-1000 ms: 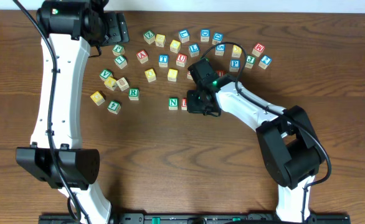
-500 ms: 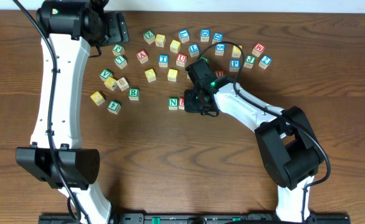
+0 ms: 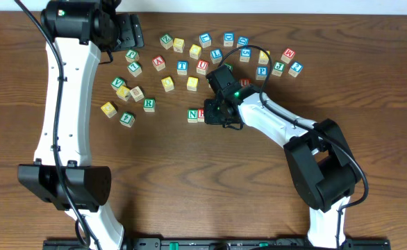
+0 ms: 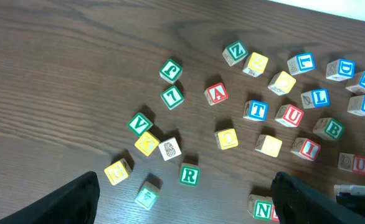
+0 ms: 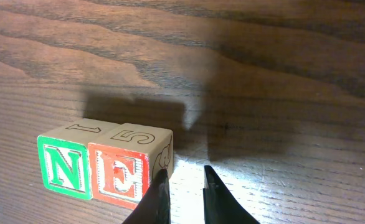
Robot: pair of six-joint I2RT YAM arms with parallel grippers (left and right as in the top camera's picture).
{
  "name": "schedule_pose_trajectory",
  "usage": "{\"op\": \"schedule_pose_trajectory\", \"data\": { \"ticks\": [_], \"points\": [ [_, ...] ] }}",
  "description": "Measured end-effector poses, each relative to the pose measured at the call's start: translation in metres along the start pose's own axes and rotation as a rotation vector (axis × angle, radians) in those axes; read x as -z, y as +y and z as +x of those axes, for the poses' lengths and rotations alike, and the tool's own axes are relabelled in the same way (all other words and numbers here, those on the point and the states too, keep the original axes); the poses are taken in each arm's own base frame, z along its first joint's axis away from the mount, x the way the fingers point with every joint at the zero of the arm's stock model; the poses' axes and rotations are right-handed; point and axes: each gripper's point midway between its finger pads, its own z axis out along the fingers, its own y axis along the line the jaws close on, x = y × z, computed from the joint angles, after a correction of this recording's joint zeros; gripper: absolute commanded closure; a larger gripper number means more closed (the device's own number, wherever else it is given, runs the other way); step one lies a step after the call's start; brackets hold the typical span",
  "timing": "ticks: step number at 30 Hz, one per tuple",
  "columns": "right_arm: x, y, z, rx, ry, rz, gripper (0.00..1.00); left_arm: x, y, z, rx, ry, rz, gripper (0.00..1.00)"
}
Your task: Spell out NEURIPS
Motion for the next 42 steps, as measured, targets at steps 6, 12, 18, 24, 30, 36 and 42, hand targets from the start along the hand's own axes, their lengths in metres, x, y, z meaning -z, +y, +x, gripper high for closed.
{"op": "schedule_pose_trajectory", "data": {
  "ticks": [6, 12, 18, 24, 30, 36, 42],
  "points": [
    [0.0, 0.001, -0.002, 0.013, -0.007, -0.004, 0.84, 0.0, 0.0, 0.0, 0.0, 0.0, 0.0, 0.13],
    [0.0, 0.002, -0.004, 0.033, -0.015, -0.009, 0.83, 0.0, 0.0, 0.0, 0.0, 0.0, 0.0, 0.13],
    [0.0, -0.002, -0.002, 0.05, -0.003, 0.001, 0.79, 0.0, 0.0, 0.001, 0.0, 0.005, -0.001, 0.13],
    [0.015, -0.022, -0.006, 0.028, 0.01, 0.027, 0.76, 0.0, 0.002, 0.006, -0.002, 0.025, -0.007, 0.13],
    [0.073, -0.026, -0.016, 0.048, -0.041, 0.018, 0.67, 0.0, 0.002, 0.007, -0.002, 0.029, -0.008, 0.13],
    [0.126, -0.014, -0.021, 0.088, -0.126, -0.022, 0.61, 0.001, 0.005, 0.018, -0.005, 0.072, -0.018, 0.13],
    [0.136, -0.012, -0.022, 0.097, -0.145, -0.03, 0.57, 0.003, 0.009, 0.034, -0.009, 0.139, -0.035, 0.13]
  ]
}}
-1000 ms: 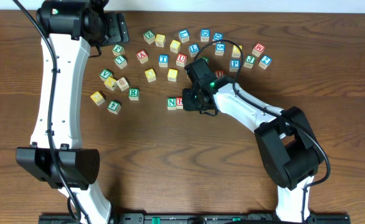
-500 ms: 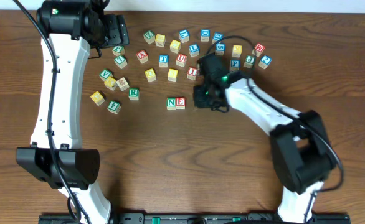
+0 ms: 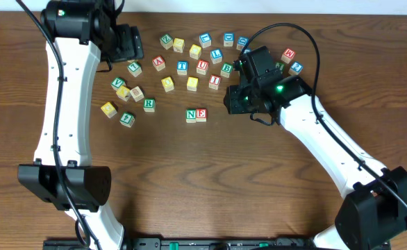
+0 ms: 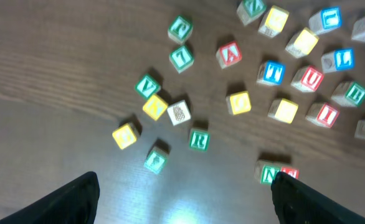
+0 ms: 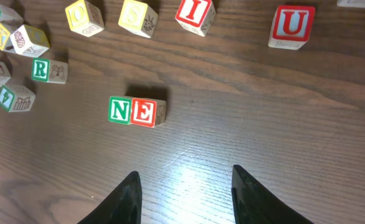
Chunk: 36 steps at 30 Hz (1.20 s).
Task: Spell out NEURIPS
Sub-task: 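Lift the right gripper and move it up over the block pile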
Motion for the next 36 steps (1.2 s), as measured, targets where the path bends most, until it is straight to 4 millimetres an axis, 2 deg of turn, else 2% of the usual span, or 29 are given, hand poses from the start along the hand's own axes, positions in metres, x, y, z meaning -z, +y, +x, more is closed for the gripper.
{"op": "schedule_pose_trajectory", "data": {
  "ticks": [10, 20, 24, 27, 32, 36],
  "points": [
    [0.001, -0.007, -0.006, -0.017, -0.013, 0.006, 0.52, 0.0, 0.002, 0.008, -0.002, 0.034, -0.009, 0.13],
    [0.003, 0.0, -0.026, -0.011, -0.097, -0.026, 0.51, 0.0, 0.002, 0.007, 0.028, 0.027, -0.007, 0.13],
    [0.004, -0.013, -0.034, -0.04, -0.12, 0.002, 0.52, -0.001, 0.001, 0.005, 0.053, 0.023, -0.006, 0.13],
    [0.006, -0.02, -0.039, -0.053, -0.138, 0.021, 0.52, -0.006, 0.001, 0.004, 0.062, 0.02, -0.005, 0.13],
    [0.006, -0.021, -0.04, -0.054, -0.142, 0.028, 0.51, -0.018, 0.001, 0.007, 0.073, 0.039, -0.011, 0.13],
    [0.005, -0.022, -0.038, -0.059, -0.135, 0.032, 0.5, -0.024, -0.001, 0.001, 0.074, 0.018, -0.005, 0.13]
  ]
}}
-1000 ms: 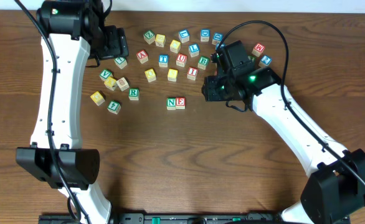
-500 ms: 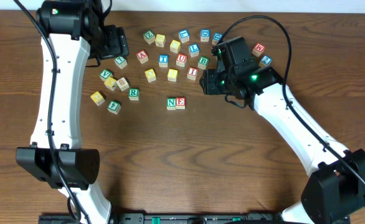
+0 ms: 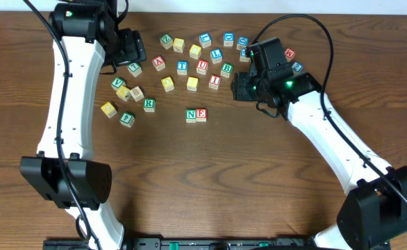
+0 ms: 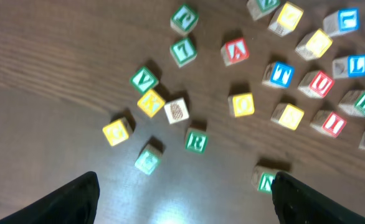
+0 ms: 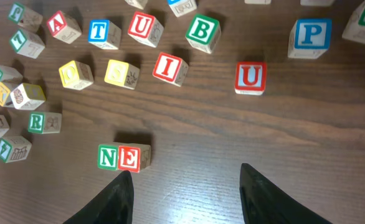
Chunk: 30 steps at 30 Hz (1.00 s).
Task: Spell out NEURIPS
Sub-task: 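Lift the right gripper and move it up over the block pile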
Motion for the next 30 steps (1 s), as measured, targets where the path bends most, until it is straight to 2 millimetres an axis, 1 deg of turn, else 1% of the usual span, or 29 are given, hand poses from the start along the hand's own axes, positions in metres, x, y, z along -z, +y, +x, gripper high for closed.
{"op": "schedule_pose_trajectory", "data": {
  "ticks": [4, 10, 23, 27, 30],
  "points": [
    [0.0, -0.001, 0.001, -0.012, 0.004, 0.005, 0.5, 0.0, -0.002, -0.007, 0.002, -0.027, 0.009, 0.13],
    [0.0, -0.001, 0.001, -0.02, 0.005, 0.005, 0.49, 0.0, -0.003, -0.009, 0.001, -0.037, 0.013, 0.13],
    [0.0, 0.0, -0.001, -0.042, -0.003, 0.0, 0.48, 0.0, -0.003, -0.01, -0.021, -0.041, 0.013, 0.13],
    [0.0, 0.0, -0.001, -0.041, -0.006, 0.0, 0.48, -0.006, -0.003, -0.008, -0.022, -0.031, 0.01, 0.13],
    [0.0, -0.002, -0.001, -0.042, -0.006, 0.009, 0.5, -0.014, -0.002, -0.005, -0.023, -0.019, 0.006, 0.13]
  ]
}}
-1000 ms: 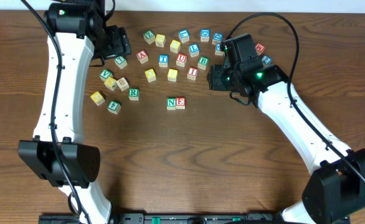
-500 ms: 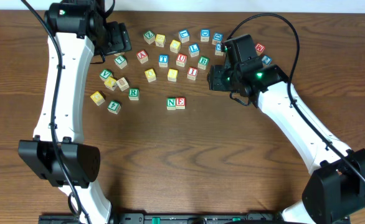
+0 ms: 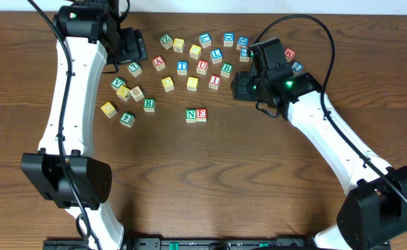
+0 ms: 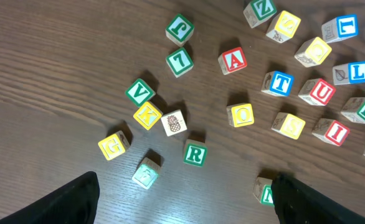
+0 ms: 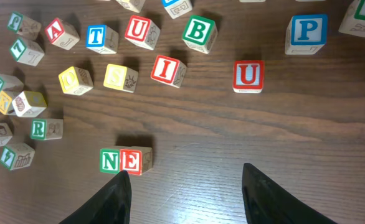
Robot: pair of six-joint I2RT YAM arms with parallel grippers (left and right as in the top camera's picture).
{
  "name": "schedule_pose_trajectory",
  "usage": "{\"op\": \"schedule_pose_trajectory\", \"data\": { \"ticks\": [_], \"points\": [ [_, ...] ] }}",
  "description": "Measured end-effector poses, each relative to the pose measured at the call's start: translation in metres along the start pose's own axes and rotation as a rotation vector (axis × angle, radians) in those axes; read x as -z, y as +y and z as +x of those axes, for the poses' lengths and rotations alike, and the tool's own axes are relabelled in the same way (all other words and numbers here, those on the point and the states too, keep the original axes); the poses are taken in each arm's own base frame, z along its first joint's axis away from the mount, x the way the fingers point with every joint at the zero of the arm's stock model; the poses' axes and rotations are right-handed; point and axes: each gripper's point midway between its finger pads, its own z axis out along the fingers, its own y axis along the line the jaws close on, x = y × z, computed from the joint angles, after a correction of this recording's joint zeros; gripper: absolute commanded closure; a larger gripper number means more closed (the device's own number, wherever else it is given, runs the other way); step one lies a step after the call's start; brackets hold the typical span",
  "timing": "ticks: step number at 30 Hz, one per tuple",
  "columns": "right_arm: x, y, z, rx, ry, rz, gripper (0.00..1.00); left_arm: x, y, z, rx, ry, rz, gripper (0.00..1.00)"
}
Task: Spell out NEURIPS
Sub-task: 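Lift the right gripper and move it up over the block pile, then lower the right gripper onto the red U block and close it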
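A green N block (image 5: 110, 160) and a red E block (image 5: 131, 160) stand touching in a row on the table (image 3: 210, 173); the overhead view shows the N block (image 3: 192, 115) left of the E block (image 3: 201, 114). Loose behind them lie a red U (image 5: 248, 75), a second red U (image 5: 138, 29), a green R (image 5: 39, 129), a red I (image 5: 165, 69), a blue P (image 5: 308, 31) and a yellow S (image 5: 117, 76). My right gripper (image 5: 185, 180) hangs open and empty, high above the table right of the pair. My left gripper (image 4: 185, 186) is open and empty over the left blocks, near the R (image 4: 195, 153).
Several other letter blocks are scattered along the back of the table: a red A (image 4: 233, 60), a blue T (image 4: 278, 83), a green B (image 5: 199, 31), a yellow O (image 4: 241, 114), a green V (image 4: 139, 93). The far table edge (image 3: 189, 12) runs just behind them.
Almost nothing. My left gripper has shifted slightly over the left blocks and its view is sharper. The right gripper and all blocks are where they were.
My right gripper was low, nearly shut, right beside the E block, which touched the N. Then it was high and open to the right of the pair. After that it hung further back near the lone red U, where it remains. The left gripper stayed open over the left blocks.
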Motion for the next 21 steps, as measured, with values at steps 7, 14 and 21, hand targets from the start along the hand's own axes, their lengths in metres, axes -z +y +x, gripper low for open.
{"op": "schedule_pose_trajectory", "data": {
  "ticks": [7, 14, 21],
  "points": [
    [0.0, -0.001, 0.001, 0.0, 0.005, 0.007, 0.5, -0.003, -0.001, -0.004, 0.001, -0.016, 0.005, 0.13],
    [0.02, 0.003, -0.017, 0.019, -0.011, 0.009, 0.49, -0.003, -0.003, -0.007, 0.004, -0.031, 0.01, 0.13],
    [0.036, 0.017, -0.06, 0.071, -0.068, -0.002, 0.49, -0.003, -0.003, -0.008, 0.02, -0.032, 0.01, 0.13]
  ]
}}
